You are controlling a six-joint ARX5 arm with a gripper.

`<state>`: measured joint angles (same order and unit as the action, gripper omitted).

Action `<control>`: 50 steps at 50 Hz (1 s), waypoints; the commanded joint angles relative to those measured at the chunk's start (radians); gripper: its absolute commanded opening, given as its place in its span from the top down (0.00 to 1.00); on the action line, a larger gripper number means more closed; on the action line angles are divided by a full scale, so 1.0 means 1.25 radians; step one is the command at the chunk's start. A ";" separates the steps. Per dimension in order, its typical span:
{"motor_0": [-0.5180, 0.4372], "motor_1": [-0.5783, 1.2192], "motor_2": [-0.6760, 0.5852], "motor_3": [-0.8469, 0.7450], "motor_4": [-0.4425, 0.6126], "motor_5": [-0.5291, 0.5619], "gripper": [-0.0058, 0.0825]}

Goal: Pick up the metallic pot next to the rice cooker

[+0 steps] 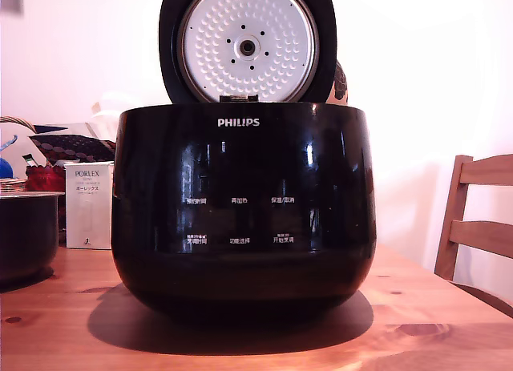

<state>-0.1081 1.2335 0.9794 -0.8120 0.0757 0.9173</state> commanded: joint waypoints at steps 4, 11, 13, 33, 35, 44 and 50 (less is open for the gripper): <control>0.036 0.034 -0.008 0.030 -0.001 0.009 0.42; 0.059 0.057 -0.008 0.051 0.005 0.024 0.42; 0.067 0.067 -0.008 0.058 0.009 0.030 0.42; 0.084 0.184 -0.008 0.116 0.024 0.049 0.42; 0.085 0.193 -0.008 0.121 0.024 0.049 0.42; 0.087 0.230 -0.008 0.125 0.024 0.063 0.43; 0.086 0.244 -0.008 0.128 0.026 0.067 0.50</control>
<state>-0.0055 1.5238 0.9794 -0.6609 0.1032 0.9928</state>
